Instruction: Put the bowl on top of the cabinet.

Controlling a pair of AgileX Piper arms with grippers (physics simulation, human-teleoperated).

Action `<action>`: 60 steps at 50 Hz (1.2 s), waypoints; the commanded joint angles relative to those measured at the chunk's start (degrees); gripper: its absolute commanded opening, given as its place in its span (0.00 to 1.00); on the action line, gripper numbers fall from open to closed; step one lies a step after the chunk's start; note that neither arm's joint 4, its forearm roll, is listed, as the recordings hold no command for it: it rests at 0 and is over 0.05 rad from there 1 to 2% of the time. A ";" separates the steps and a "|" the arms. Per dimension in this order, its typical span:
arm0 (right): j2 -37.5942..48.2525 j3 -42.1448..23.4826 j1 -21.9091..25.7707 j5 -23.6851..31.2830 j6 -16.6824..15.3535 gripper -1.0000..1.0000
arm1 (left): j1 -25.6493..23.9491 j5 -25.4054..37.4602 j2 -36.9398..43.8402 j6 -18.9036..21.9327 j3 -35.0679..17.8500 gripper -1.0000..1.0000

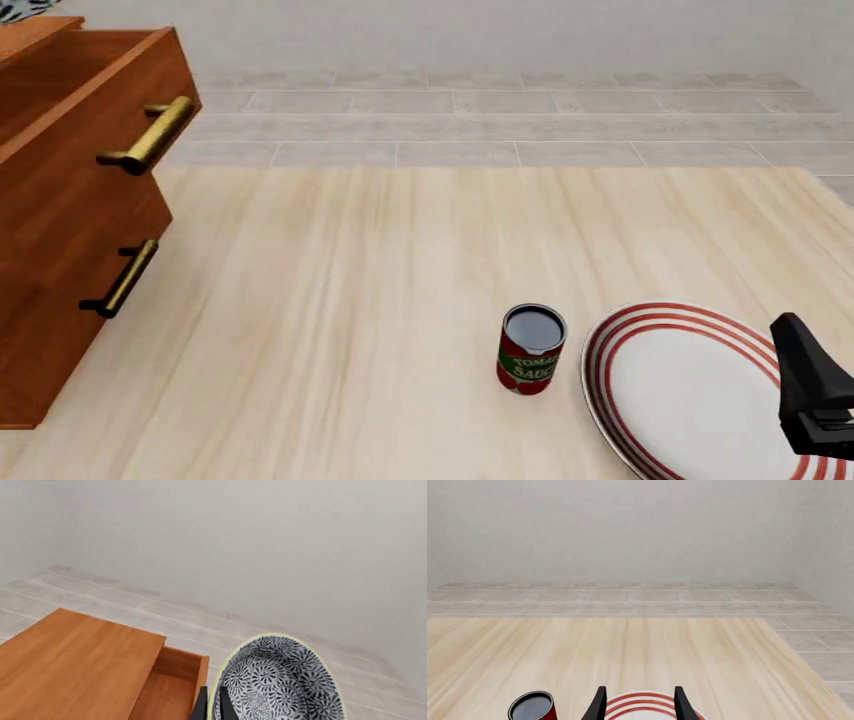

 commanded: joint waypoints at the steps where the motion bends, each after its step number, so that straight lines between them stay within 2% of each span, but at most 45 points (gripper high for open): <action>1: 0.00 0.00 0.01 0.00 0.00 1.00 | 3.93 -0.60 1.57 -1.52 -1.54 0.00; 12: -0.01 0.00 0.01 0.00 -0.01 1.00 | 7.58 -1.42 4.20 -2.98 -2.35 0.00; 24: 0.00 0.00 0.00 0.00 0.01 1.00 | 9.38 -1.60 5.75 -3.37 -3.64 0.00; 38: 0.00 0.00 0.00 0.00 -0.01 1.00 | 12.18 -2.74 8.74 -6.99 -4.47 0.00; 40: 0.00 0.00 0.00 0.00 0.00 1.00 | 13.90 -3.34 9.46 -8.33 -4.21 0.00; 45: 0.00 0.00 -0.01 0.00 0.00 1.00 | 15.50 -3.96 11.19 -8.75 -4.35 0.00; 60: -0.01 0.00 -0.01 0.00 0.00 1.00 | 16.77 -4.73 12.51 -12.25 -3.93 0.00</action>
